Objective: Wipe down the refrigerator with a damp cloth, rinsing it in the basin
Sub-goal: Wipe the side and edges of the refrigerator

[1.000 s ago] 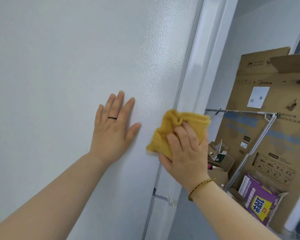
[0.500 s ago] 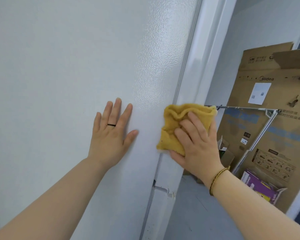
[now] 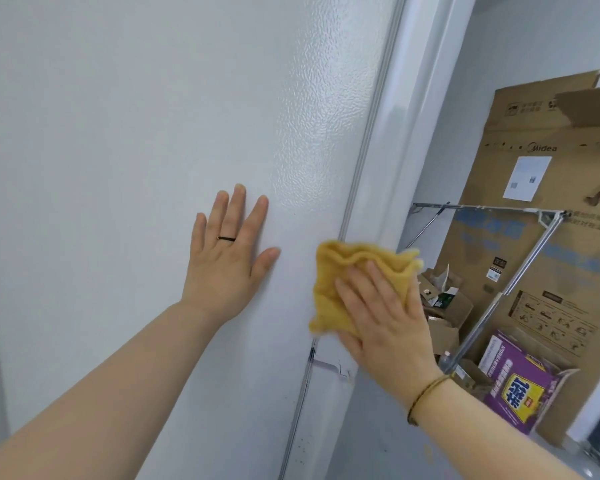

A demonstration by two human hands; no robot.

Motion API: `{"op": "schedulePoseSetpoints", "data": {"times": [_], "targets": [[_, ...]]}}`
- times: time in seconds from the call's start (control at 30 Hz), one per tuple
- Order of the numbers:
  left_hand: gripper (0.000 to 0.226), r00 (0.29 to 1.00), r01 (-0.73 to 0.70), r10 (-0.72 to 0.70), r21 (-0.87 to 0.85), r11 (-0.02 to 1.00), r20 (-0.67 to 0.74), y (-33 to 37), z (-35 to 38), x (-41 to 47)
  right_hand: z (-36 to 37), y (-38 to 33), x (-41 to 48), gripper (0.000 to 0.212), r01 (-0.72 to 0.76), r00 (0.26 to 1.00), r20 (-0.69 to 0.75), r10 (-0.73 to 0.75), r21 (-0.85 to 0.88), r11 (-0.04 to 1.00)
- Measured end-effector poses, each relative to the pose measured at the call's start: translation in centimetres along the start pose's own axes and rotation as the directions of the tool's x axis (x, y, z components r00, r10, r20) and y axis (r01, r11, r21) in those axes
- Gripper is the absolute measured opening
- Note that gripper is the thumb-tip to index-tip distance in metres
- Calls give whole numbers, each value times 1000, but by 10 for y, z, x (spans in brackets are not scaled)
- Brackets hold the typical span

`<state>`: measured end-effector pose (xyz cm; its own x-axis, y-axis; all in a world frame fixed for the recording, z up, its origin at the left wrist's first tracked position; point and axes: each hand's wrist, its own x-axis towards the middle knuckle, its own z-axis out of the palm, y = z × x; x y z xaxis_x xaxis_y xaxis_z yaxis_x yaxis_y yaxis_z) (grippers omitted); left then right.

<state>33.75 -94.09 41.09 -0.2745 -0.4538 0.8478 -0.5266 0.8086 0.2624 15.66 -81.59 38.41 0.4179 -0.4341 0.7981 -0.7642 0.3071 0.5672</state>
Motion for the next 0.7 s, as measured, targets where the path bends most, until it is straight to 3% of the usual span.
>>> {"op": "schedulePoseSetpoints", "data": {"times": [0.1, 0.2, 0.3, 0.37, 0.43, 0.47, 0.53, 0.6, 0.7], "targets": [[60, 998, 38, -34, -70, 997, 59, 0, -7, 1, -4, 18, 65, 52, -142, 990, -2, 143, -71, 987], [58, 997, 4, 4, -113, 994, 76, -4, -11, 2, -2, 0, 75, 60, -84, 992, 84, 94, -117, 990], [58, 994, -13, 30, -161, 987, 102, -10, -18, 3, 10, -42, 19, 57, 149, 968, 210, -138, -39, 988], [59, 989, -24, 49, -175, 984, 141, -13, -23, 4, 11, -58, -22, 62, 386, 870, 341, -357, -18, 922], [60, 986, -37, 63, -164, 986, 156, -15, -26, 5, 11, -48, -29, 65, 514, 803, 359, -476, -11, 858], [60, 984, -38, 64, -156, 987, 166, -15, -27, 5, 11, -39, -19, 65, 519, 810, 323, -490, -4, 855], [60, 981, -33, 60, -147, 989, 185, -14, -26, 4, 5, -17, 13, 57, 419, 888, 210, -408, -5, 908], [60, 983, -31, 54, -130, 991, 176, -14, -25, 3, -2, 3, 46, 56, 242, 964, 141, -227, -98, 965], [62, 988, -34, 49, -107, 994, 144, -12, -22, 1, -3, 3, 52, 59, 41, 993, 115, -25, -140, 989]]}}
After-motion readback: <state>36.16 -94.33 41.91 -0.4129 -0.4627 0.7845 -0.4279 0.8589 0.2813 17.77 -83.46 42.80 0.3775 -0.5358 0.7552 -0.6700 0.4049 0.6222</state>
